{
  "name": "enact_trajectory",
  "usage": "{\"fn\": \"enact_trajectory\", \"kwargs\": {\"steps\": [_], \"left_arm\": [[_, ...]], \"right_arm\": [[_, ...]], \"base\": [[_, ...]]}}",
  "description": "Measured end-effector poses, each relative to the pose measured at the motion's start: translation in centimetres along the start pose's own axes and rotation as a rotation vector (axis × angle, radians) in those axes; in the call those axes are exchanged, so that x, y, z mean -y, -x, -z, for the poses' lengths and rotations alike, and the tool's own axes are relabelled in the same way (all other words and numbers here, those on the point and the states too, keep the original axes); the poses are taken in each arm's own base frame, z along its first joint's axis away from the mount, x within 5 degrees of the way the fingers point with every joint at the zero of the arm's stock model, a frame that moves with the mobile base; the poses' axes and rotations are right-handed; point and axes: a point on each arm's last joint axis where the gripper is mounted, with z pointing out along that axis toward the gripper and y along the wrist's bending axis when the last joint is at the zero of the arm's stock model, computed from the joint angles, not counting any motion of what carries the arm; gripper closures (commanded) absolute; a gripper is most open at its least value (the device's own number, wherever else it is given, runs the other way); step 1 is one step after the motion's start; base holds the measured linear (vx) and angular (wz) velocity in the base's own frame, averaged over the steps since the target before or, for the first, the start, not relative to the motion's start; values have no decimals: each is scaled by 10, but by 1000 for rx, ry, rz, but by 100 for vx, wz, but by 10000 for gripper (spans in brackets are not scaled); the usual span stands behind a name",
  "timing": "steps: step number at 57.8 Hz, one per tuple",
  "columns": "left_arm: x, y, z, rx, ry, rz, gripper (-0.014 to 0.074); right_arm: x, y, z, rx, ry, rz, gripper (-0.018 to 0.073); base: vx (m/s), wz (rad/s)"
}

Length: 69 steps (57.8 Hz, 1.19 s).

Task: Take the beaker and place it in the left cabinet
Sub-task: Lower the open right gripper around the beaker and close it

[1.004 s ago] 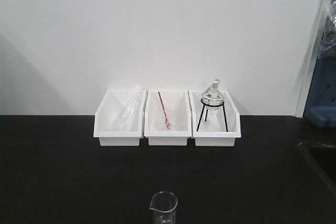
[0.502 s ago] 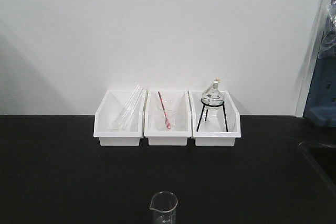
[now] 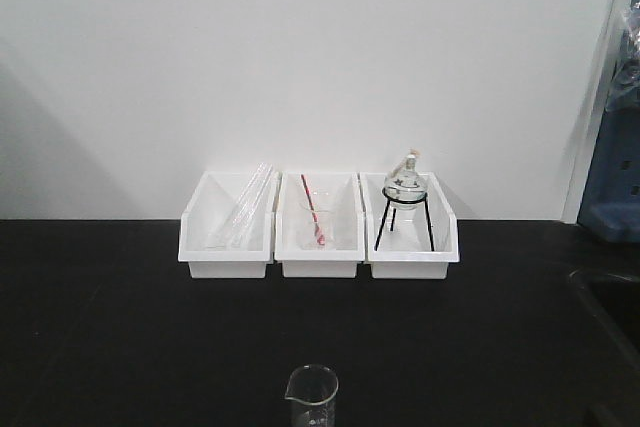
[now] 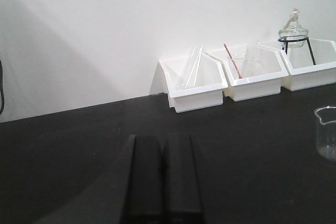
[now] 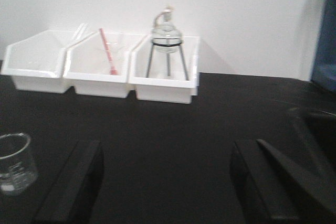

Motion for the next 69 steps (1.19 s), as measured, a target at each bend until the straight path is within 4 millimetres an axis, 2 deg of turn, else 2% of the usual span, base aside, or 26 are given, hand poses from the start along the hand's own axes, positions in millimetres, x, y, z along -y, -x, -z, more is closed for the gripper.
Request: {"fn": "enact_trajectory", "kwargs": {"steps": [14, 19, 25, 33, 43, 44, 45, 59, 69], "left_arm": [[0, 0, 0, 0, 0, 0, 595], [0, 0, 0, 0, 0, 0, 595], [0, 0, 0, 0, 0, 0, 595], [0, 0, 0, 0, 0, 0, 595], [0, 0, 0, 0, 0, 0, 595], [0, 0, 0, 0, 0, 0, 595], [0, 0, 0, 0, 0, 0, 595], [0, 0, 0, 0, 0, 0, 595], [0, 0, 0, 0, 0, 0, 595]], "right_arm": [[-26, -30, -48, -80, 367, 102, -2], [-30, -42, -63, -128, 436, 99, -3], [-35, -47, -81, -139, 485, 82, -8], [-58, -53, -105, -164, 584, 99, -9], [-77, -64, -135, -207, 571, 97, -12], [-89, -74, -155, -227, 533, 70, -36], [-91, -75, -158, -228, 534, 73, -40], [-117, -91, -183, -238, 587, 104, -62], [-125, -99, -203, -234, 585, 95, -60]], "base": [[0, 0], [0, 0], [0, 0], [0, 0], [0, 0], [0, 0], [0, 0], [0, 0], [0, 0]]}}
